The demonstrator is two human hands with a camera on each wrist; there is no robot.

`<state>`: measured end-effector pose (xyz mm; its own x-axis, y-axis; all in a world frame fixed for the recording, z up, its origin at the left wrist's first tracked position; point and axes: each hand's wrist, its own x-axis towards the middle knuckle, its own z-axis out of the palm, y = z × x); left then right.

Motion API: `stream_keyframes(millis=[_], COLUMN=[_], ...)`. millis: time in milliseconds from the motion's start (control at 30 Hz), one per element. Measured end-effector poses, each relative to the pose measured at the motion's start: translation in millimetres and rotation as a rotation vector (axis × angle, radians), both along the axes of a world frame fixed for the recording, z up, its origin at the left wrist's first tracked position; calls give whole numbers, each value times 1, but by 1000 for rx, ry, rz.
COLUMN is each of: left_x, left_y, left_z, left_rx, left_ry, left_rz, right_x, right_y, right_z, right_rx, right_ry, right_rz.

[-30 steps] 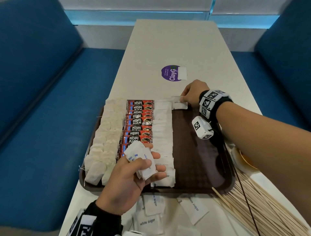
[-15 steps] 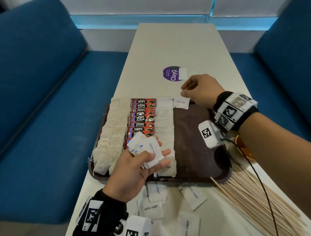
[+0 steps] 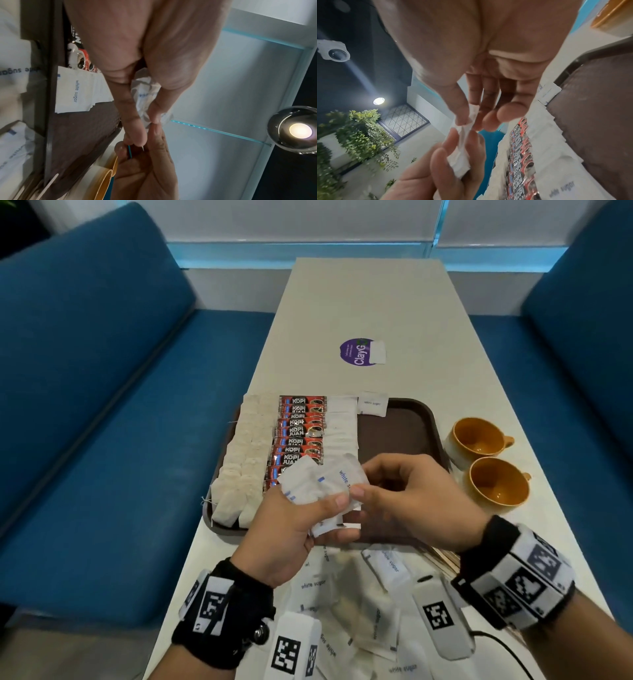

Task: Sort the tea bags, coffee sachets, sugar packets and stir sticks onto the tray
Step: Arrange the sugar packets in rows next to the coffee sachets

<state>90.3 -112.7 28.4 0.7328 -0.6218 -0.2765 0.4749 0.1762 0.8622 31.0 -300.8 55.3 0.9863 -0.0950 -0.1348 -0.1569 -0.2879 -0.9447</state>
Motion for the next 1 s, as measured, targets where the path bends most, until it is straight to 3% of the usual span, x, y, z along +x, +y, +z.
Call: stream_keyframes(millis=[233,433,600,800,1000], left_x=[-3,-3,-4,-1,8], left_y=[-2,-2,-6,-5,4], left_z=[-9,-17,-21,-22,-26], left_rx=[0,59,117,112,48], left_ry=[16,-80,-107,-6,96], left_rz=[96,80,130,201,172], right_x=[-13,-18,-17,7,79], right_y=[-6,-4,-2,-17,-69], right_z=[-2,-1,1,3,-7], right_rx=[145,131,69,-19,-323], right_ry=[79,103,43,1,10], right_rz=[-115,-156,-160,-231,-410])
